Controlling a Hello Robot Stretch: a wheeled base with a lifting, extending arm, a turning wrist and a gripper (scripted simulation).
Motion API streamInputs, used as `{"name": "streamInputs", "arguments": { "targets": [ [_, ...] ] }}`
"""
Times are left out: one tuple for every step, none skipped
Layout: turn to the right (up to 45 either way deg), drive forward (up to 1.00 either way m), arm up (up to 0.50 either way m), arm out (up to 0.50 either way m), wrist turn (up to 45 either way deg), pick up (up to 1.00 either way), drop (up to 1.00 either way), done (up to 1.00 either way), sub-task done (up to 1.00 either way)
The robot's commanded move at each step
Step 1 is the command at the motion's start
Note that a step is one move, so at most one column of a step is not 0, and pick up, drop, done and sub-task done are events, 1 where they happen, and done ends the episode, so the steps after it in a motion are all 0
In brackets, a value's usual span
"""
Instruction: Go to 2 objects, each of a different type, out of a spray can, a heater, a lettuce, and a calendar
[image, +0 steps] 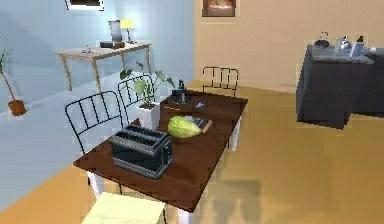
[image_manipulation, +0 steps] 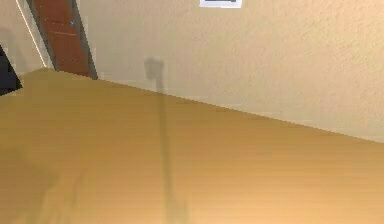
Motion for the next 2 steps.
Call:
{"name": "streamInputs", "arguments": {
  "targets": [
    [0.0, 0.00, 0.00, 0.00, 0.0, 0.00, 0.00, 0.00, 1.00],
    [-45.0, 0.00, 0.00, 0.00, 0.0, 0.00, 0.00, 0.00, 0.00]
  ]
}}
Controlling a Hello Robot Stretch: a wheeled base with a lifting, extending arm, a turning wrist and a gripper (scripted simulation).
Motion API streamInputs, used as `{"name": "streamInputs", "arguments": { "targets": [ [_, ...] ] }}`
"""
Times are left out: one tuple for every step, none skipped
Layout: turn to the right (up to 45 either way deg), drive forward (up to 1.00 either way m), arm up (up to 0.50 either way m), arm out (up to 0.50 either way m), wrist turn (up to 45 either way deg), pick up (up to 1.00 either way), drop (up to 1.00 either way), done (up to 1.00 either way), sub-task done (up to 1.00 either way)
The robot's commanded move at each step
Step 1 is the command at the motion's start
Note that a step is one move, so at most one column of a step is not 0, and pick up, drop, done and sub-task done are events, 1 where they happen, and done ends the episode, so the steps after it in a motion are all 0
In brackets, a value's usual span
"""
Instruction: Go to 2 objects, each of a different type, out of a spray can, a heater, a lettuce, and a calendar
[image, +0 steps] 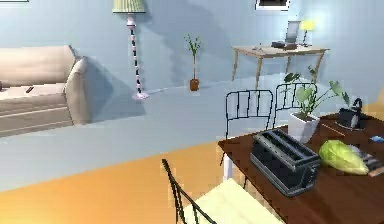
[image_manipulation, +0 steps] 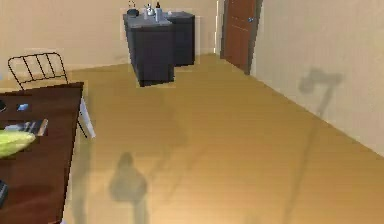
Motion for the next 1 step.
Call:
{"name": "streamInputs", "arguments": {
  "targets": [
    [-45.0, 0.00, 0.00, 0.00, 0.0, 0.00, 0.00, 0.00, 0.00]
  ]
}}
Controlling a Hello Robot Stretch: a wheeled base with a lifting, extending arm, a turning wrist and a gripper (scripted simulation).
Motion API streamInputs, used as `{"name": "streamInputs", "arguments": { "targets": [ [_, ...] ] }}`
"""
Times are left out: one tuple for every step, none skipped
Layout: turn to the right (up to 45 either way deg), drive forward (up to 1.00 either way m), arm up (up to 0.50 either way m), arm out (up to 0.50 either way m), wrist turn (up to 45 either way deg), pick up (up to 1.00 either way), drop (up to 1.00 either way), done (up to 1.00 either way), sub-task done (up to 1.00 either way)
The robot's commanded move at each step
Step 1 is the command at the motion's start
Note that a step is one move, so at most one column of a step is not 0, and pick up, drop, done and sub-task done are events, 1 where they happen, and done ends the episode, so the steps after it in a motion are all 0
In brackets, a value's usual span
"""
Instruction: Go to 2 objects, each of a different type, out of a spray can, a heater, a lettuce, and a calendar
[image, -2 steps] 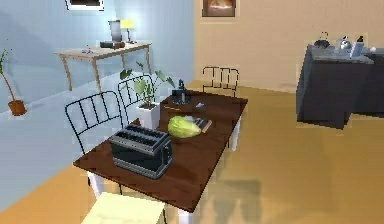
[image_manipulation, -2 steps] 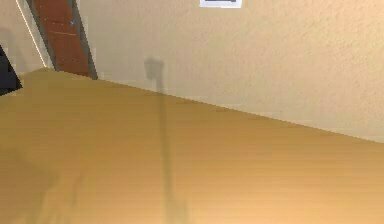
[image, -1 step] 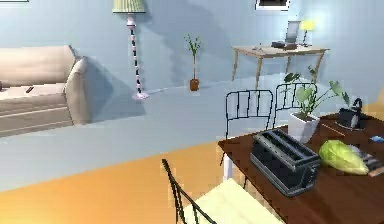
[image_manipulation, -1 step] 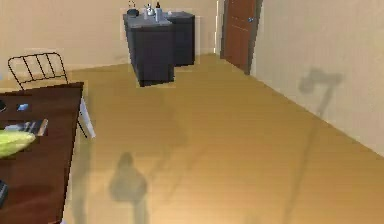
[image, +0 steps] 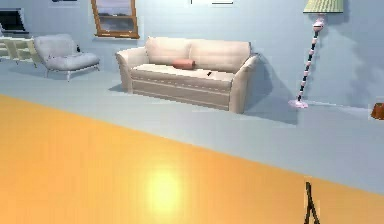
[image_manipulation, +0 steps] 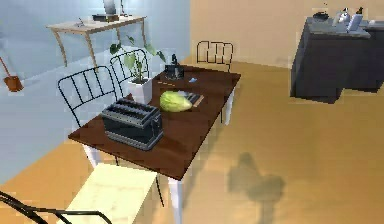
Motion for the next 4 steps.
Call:
{"name": "streamInputs", "arguments": {
  "targets": [
    [-12.0, 0.00, 0.00, 0.00, 0.0, 0.00, 0.00, 0.00, 0.00],
    [0.0, 0.55, 0.00, 0.00, 0.0, 0.00, 0.00, 0.00, 0.00],
    [33.0, 0.00, 0.00, 0.00, 0.0, 0.00, 0.00, 0.00, 0.00],
    [0.0, 0.65, 0.00, 0.00, 0.0, 0.00, 0.00, 0.00, 0.00]
  ]
}}
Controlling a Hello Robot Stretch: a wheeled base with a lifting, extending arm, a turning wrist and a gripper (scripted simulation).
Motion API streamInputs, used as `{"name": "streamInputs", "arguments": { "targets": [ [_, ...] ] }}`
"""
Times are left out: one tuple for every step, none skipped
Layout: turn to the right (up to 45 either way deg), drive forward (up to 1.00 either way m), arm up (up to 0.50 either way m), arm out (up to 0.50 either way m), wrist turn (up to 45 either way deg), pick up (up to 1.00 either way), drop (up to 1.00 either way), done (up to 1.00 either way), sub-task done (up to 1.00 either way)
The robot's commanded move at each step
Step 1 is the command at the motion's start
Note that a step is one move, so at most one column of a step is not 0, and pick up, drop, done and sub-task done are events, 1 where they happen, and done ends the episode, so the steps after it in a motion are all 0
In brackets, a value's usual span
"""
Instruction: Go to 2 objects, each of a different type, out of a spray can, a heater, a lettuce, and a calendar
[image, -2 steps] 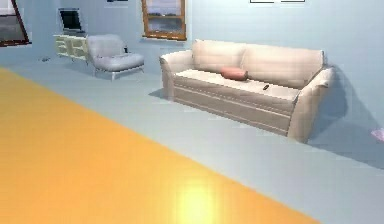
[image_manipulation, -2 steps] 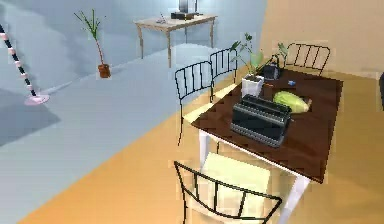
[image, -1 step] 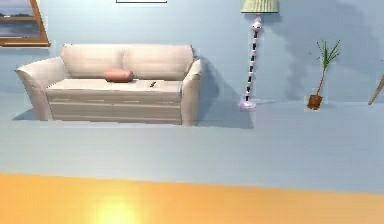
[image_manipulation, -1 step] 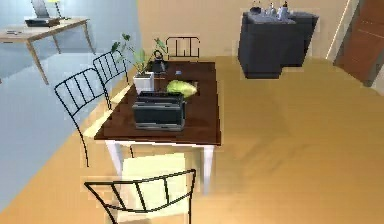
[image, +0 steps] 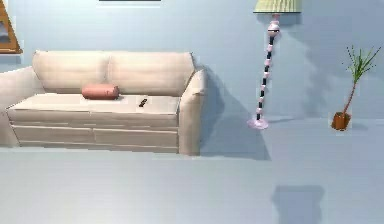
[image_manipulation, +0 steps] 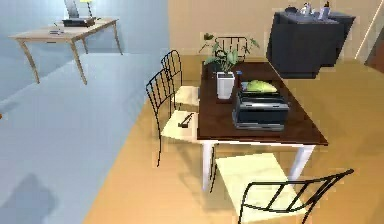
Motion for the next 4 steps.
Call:
{"name": "streamInputs", "arguments": {
  "targets": [
    [45.0, 0.00, 0.00, 0.00, 0.0, 0.00, 0.00, 0.00, 0.00],
    [9.0, 0.00, 0.00, 0.00, 0.0, 0.00, 0.00, 0.00, 0.00],
    [0.0, 1.00, 0.00, 0.00, 0.0, 0.00, 0.00, 0.00, 0.00],
    [0.0, 0.30, 0.00, 0.00, 0.0, 0.00, 0.00, 0.00, 0.00]
  ]
}}
